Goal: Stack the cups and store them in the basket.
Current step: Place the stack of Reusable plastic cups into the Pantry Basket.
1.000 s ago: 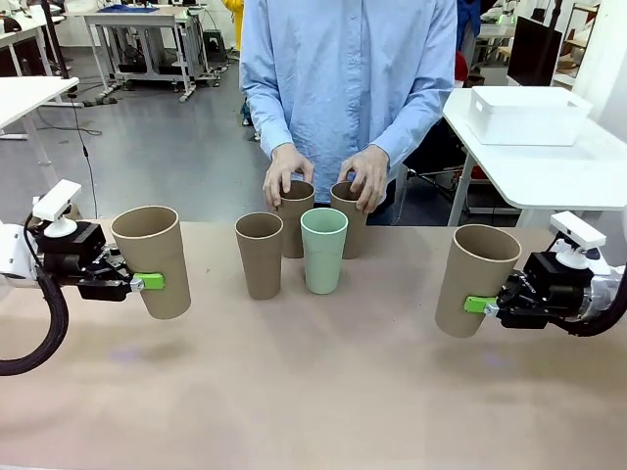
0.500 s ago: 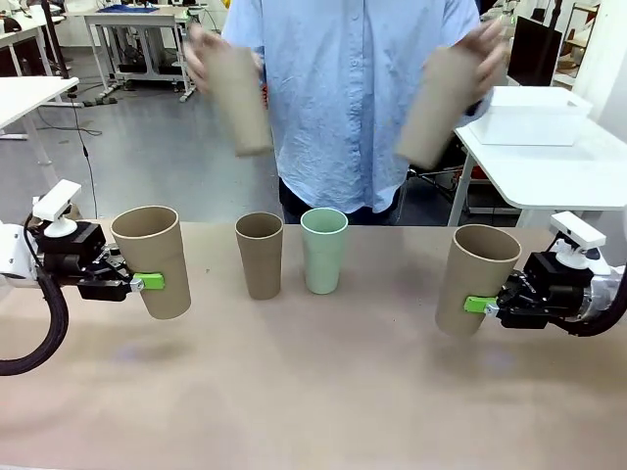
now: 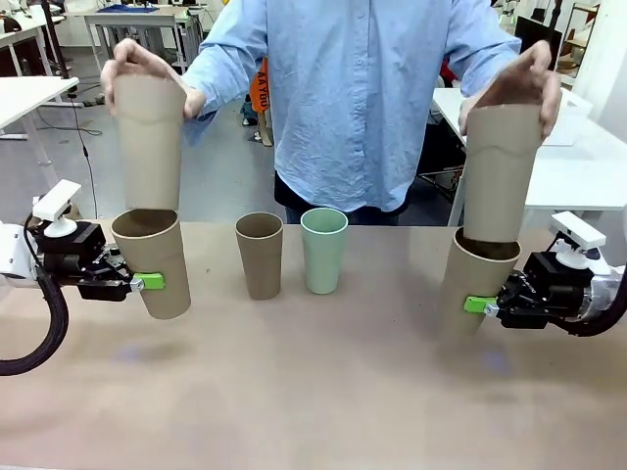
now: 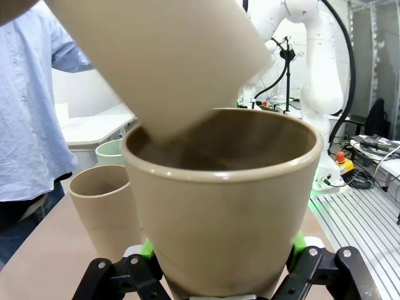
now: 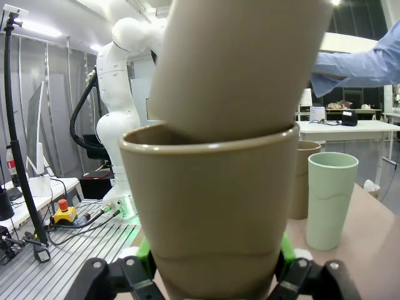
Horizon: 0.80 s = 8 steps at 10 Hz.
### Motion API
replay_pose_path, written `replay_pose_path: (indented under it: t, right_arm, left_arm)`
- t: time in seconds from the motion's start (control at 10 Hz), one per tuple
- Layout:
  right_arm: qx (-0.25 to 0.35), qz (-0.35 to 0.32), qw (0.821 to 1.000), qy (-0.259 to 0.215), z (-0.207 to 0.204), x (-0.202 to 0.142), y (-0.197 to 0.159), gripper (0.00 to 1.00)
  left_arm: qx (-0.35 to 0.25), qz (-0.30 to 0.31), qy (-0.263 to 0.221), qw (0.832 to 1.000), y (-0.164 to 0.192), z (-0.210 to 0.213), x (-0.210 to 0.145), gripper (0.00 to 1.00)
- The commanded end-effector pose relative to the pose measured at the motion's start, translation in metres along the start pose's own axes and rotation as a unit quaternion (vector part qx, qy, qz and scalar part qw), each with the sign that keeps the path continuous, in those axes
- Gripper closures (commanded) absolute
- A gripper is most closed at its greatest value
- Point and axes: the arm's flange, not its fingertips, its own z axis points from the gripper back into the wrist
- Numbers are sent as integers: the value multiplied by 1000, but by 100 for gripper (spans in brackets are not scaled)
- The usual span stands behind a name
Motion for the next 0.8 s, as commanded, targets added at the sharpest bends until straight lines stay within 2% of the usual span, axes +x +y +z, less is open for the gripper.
replay_pose_path:
  t: [0.0, 0.7]
  right_arm:
    - [0, -7, 1000, 0, 0, 4, 0, 14]
    - [0, -7, 1000, 0, 0, 4, 0, 14]
  left_arm:
    - [-3, -3, 1, 1000, -1, 0, 2, 15]
    - [-3, -3, 1, 1000, -1, 0, 2, 15]
